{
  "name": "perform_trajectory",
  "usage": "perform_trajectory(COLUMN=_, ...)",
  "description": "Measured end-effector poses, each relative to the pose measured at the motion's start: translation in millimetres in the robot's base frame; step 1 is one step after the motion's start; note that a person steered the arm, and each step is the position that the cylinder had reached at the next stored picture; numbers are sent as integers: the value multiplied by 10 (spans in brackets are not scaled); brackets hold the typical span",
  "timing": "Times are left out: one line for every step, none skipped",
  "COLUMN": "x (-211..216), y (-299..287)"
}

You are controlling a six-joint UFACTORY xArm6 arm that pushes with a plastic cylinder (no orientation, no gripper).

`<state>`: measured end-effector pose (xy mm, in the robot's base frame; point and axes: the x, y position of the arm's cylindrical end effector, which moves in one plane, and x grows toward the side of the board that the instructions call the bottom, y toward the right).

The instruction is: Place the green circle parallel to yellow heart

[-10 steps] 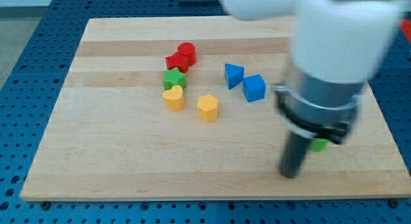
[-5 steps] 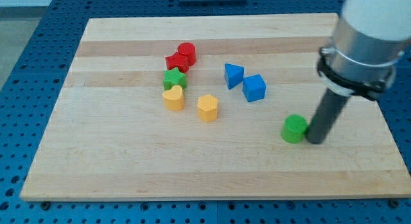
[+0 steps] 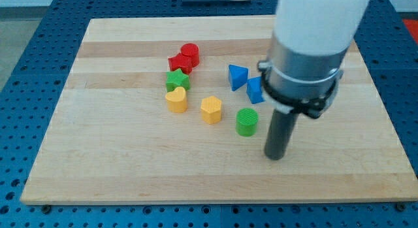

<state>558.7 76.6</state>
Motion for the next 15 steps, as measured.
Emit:
perform_trajectory(x=-9, y=-355)
perform_trajectory(x=-142, y=-381)
perform_trajectory(x=-315, y=-381)
perform_trajectory(x=-529, y=-381)
perform_trajectory(x=-551, y=-377)
perform_trajectory(x=-538, y=-259)
perform_trajectory(x=-566, y=-182)
perform_trajectory(x=-631, y=-182)
perform_trajectory(x=-655, y=-182)
perform_trajectory(x=-456, y=-27)
perform_trajectory(x=-387, y=409)
perform_trajectory(x=-457, y=827)
perform_trajectory(x=-613, y=1075)
perform_trajectory(x=-723, y=1078)
perform_trajectory(x=-785, y=988)
